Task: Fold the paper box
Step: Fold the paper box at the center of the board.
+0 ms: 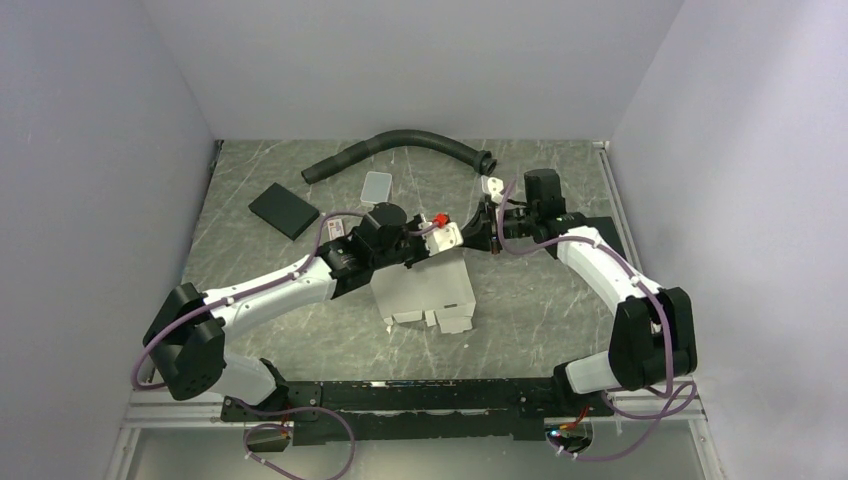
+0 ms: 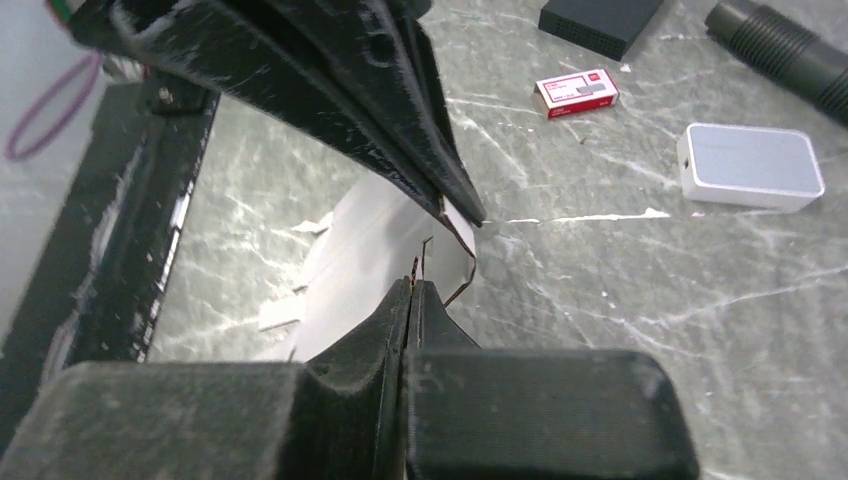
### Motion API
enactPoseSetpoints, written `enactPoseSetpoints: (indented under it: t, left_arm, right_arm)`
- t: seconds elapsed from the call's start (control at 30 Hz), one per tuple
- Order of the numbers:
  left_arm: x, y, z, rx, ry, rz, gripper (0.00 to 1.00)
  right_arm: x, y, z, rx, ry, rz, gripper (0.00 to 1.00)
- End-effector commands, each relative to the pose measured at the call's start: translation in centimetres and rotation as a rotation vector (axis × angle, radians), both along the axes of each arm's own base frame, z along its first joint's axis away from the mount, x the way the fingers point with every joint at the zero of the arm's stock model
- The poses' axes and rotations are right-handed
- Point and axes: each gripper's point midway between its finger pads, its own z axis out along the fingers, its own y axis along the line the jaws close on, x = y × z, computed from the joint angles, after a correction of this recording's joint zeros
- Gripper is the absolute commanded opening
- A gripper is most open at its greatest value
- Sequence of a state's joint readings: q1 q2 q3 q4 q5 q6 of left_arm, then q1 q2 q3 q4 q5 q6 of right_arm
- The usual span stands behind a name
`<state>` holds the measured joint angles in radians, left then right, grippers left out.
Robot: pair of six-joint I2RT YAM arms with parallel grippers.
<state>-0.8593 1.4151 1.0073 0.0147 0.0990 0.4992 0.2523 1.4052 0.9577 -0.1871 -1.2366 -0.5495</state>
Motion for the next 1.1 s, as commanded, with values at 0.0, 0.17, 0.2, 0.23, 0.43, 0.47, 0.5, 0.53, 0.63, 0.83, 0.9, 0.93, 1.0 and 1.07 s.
enactPoseSetpoints:
  t: [0.0,0.17,0.2,0.23,0.43,0.47,0.5,0.53,0.63,0.83,0.9,0.93,1.0,1.07]
  left_arm:
    - [1.2,1.4,2.5,-0.056,-0.024,0.078,0.0]
    - [0.9,1.5,2.4,-0.061,-0.011,0.078,0.0]
    - [0.9,1.5,2.4,-0.063,-0.011,0.079,0.0]
    - [0.9,1.6,2.5,-0.066,-0.012,0.08,0.0]
    - [0.8,1.8,2.6,-0.07,-0.015,0.085,0.0]
    - [0.8,1.7,2.5,-0.068,-0.013,0.084,0.0]
    - [0.8,1.8,2.5,-0.068,-0.013,0.084,0.0]
    - [0.8,1.8,2.5,-0.07,-0.013,0.085,0.0]
    - [0.8,1.7,2.6,-0.072,-0.013,0.085,0.0]
    - [0.7,1.6,2.6,-0.069,-0.009,0.078,0.0]
    - [0.6,1.7,2.6,-0.068,-0.007,0.077,0.0]
    - [0.6,1.7,2.6,-0.068,-0.009,0.077,0.0]
    - [0.6,1.8,2.8,-0.071,-0.013,0.078,0.0]
    - [0.5,1.8,2.9,-0.076,-0.015,0.076,0.0]
  right_arm:
    - [-2.6,0.0,-1.0,-0.052,-0.078,0.126,0.0]
    - [-3.7,0.0,-2.1,-0.098,-0.102,0.192,0.07]
    - [-4.1,-0.2,-2.4,-0.11,-0.082,0.203,0.08]
    - [-4.3,-0.3,-2.5,-0.116,-0.074,0.212,0.1]
    - [-5.2,-0.6,-2.9,-0.141,-0.007,0.255,0.24]
    - [-5.3,-0.6,-2.9,-0.141,0.002,0.26,0.26]
    - [-5.3,-0.6,-2.9,-0.143,0.011,0.261,0.29]
    - [-5.3,-0.6,-2.9,-0.146,0.022,0.258,0.32]
    - [-5.1,-0.6,-2.8,-0.156,0.046,0.247,0.41]
    - [-5.1,-0.1,-0.6,-0.107,0.125,0.246,0.51]
    - [-5.7,-0.2,1.2,-0.058,0.143,0.27,0.53]
    - [-5.6,-0.4,2.2,-0.029,0.162,0.269,0.53]
    - [-4.6,-0.9,3.8,0.027,0.225,0.231,0.52]
    - [-2.4,-2.0,5.1,0.102,0.314,0.147,0.5]
